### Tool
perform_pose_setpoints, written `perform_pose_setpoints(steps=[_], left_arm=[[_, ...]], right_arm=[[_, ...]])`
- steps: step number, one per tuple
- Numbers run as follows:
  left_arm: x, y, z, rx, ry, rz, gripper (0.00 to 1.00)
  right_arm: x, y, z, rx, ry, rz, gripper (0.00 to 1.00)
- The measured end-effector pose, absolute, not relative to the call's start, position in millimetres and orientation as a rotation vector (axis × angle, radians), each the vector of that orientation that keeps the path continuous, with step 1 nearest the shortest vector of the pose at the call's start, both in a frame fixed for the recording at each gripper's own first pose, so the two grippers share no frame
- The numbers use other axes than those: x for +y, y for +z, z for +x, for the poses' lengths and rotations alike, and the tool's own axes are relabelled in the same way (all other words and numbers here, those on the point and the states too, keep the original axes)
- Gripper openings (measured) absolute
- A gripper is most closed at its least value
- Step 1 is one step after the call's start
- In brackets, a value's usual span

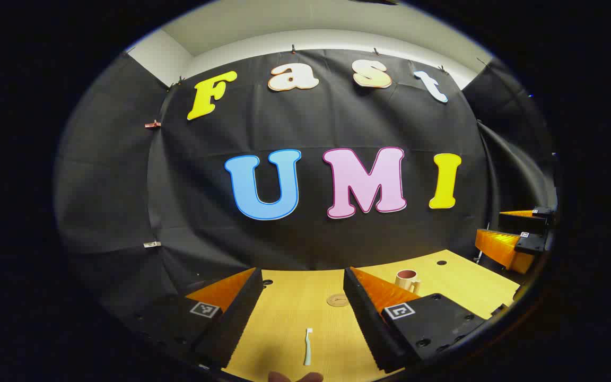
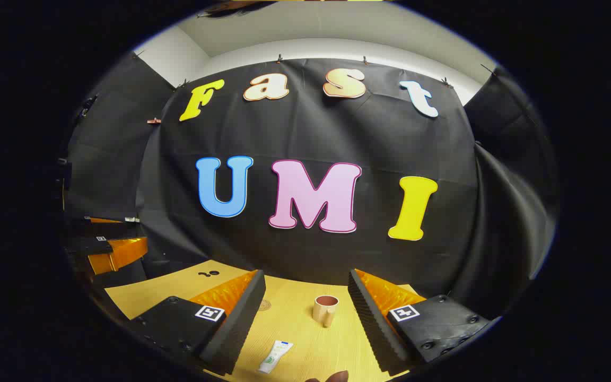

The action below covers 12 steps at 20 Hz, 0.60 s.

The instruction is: Put the toothbrush and toothpaste on the desktop into the cup, then pick up the cup and place it on the coaster on the desktop.

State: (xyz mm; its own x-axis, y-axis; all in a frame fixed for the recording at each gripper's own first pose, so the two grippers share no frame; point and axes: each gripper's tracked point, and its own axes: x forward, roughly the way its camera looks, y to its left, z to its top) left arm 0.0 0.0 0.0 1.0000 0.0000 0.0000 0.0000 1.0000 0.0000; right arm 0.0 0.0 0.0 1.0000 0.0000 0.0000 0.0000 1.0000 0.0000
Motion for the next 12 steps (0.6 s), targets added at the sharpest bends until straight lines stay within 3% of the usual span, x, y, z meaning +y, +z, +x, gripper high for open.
perform_pose_setpoints(steps=[12], left_arm=[[2.6,0.4,0.9,-0.002,0.001,0.001,0.97]], right_arm=[[4.3,0.2,1.9,0.0,0.005,-0.005,0.97]])
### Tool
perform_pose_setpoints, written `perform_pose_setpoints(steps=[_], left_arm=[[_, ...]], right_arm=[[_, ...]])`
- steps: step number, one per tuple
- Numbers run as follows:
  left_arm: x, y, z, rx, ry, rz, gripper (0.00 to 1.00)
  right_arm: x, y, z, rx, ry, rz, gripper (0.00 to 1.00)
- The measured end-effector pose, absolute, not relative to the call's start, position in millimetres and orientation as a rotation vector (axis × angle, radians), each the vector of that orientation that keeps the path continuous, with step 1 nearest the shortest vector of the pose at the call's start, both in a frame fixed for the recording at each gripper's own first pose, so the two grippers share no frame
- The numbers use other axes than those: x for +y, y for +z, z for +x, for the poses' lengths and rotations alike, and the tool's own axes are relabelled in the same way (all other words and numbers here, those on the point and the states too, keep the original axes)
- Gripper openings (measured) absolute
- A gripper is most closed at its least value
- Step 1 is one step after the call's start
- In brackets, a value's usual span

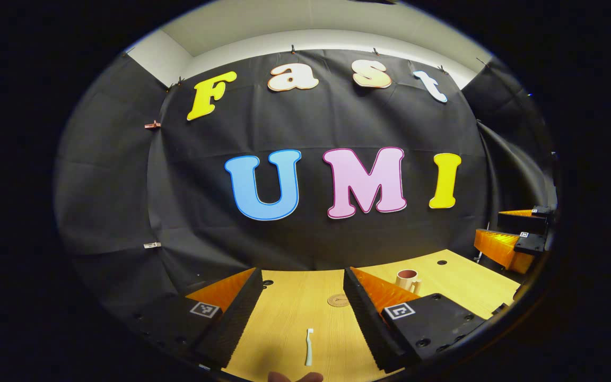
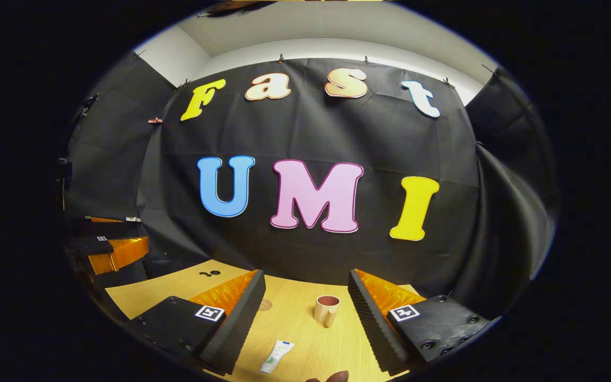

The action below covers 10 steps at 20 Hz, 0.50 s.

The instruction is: Put the toothbrush and toothpaste on the desktop into the cup, then pick up the cup and place it on the coaster on the desktop.

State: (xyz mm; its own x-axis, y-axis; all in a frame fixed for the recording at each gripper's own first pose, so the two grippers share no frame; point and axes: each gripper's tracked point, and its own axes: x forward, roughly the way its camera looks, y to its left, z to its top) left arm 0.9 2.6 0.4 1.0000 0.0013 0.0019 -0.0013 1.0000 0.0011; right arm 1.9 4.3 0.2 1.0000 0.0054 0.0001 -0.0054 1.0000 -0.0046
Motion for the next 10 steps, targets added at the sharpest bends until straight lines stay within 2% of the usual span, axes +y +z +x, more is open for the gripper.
perform_pose_setpoints(steps=[10], left_arm=[[6.4,-1.2,3.6,0.0,0.004,-0.006,0.97]], right_arm=[[7.3,1.3,1.9,0.003,0.006,-0.009,0.95]])
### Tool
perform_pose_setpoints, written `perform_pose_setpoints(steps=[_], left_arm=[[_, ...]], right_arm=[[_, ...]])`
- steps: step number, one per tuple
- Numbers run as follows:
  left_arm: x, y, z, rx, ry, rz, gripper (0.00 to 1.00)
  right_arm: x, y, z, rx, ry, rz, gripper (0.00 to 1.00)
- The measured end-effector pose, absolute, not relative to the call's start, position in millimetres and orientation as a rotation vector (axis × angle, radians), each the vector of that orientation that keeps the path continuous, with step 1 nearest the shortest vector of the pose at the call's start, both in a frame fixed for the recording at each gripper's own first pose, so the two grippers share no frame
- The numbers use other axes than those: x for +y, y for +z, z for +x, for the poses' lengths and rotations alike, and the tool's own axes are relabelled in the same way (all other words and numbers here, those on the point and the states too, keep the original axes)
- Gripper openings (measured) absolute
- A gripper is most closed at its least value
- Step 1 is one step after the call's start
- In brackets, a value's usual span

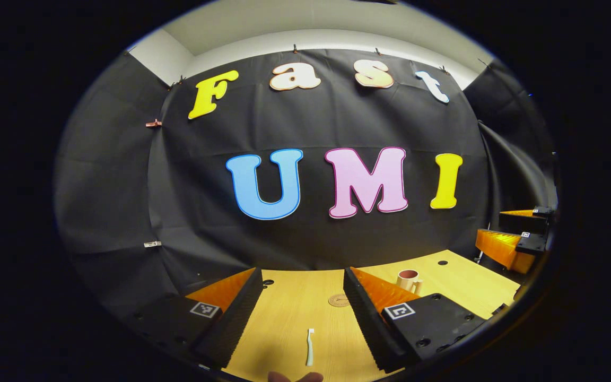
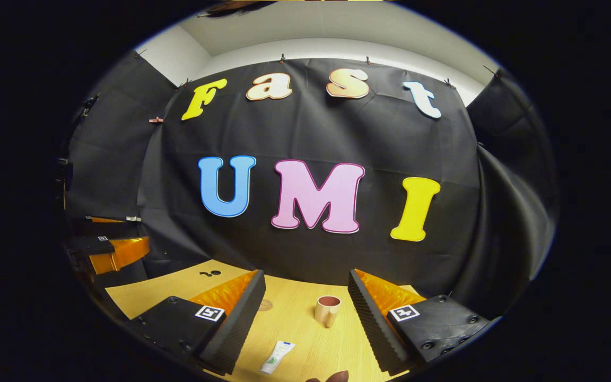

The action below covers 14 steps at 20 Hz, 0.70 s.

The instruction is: Put the toothbrush and toothpaste on the desktop into the cup, then pick up the cup and place it on the coaster on the desktop.

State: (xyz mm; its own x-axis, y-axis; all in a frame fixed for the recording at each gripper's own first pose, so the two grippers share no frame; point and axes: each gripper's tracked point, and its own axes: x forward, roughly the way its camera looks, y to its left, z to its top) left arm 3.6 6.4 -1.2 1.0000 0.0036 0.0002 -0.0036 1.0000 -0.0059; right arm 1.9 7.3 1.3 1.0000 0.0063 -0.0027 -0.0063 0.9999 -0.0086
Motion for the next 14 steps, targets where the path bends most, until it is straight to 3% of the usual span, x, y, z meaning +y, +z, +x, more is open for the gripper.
perform_pose_setpoints(steps=[7,14], left_arm=[[8,-11,6,0.02,-0.006,-0.004,0.97],[13,-31,15,0.062,-0.019,-0.004,0.97]], right_arm=[[12,-27,12,0.125,0.011,-0.008,0.97],[20,-104,36,0.411,0.026,0.021,0.97]])
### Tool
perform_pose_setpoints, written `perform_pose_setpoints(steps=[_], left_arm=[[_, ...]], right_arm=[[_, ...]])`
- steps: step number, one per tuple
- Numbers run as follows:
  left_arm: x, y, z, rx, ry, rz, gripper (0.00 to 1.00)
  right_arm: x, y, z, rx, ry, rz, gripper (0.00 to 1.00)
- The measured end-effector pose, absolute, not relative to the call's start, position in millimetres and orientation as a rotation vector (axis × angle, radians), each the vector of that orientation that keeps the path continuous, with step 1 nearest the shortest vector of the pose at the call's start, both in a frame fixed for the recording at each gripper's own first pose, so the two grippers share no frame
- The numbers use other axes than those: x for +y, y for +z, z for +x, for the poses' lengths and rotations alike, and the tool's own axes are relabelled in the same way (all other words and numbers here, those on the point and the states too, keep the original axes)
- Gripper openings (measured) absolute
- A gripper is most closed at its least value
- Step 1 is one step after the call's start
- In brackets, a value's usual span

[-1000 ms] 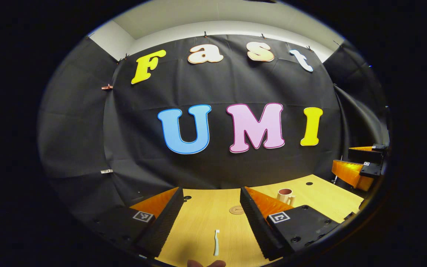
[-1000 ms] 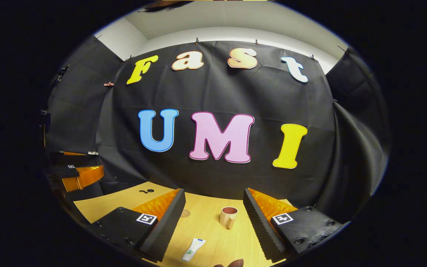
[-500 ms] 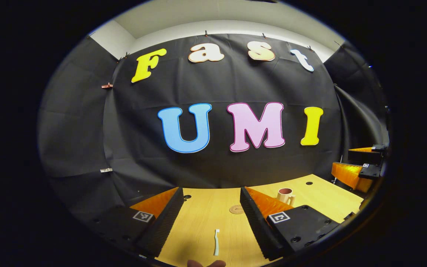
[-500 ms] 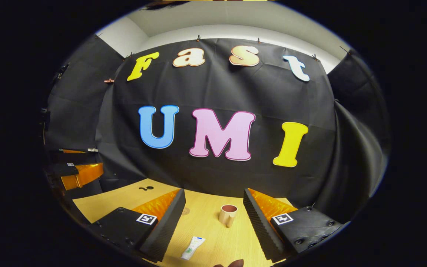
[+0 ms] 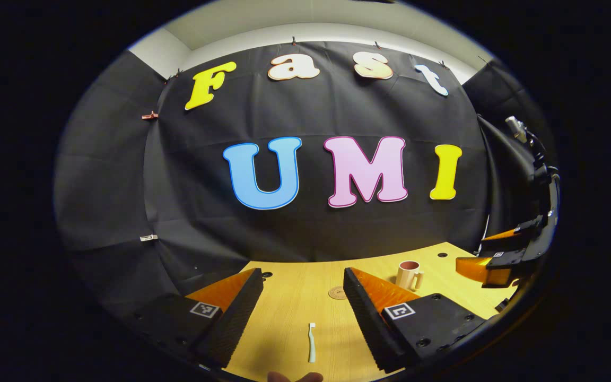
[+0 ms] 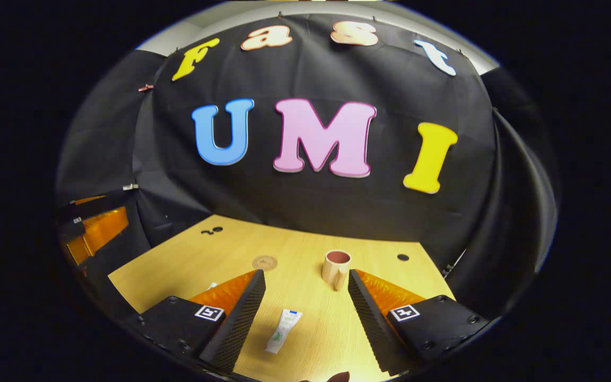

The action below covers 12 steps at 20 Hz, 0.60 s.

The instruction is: Put the toothbrush and toothpaste on the desktop into the cup, then pick up the cup and place it on the coaster on the desktop.

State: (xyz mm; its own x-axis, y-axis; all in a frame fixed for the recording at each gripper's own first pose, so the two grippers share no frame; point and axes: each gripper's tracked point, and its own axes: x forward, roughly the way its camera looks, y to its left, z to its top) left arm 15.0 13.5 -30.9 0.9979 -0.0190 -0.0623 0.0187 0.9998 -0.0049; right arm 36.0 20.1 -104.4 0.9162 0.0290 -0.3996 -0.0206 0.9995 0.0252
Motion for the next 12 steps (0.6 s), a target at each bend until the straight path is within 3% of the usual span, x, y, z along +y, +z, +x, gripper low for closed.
perform_pose_setpoints(steps=[12], left_arm=[[22,-134,47,0.327,-0.007,-0.034,0.97]], right_arm=[[52,-293,45,0.972,0.06,0.145,0.98]])
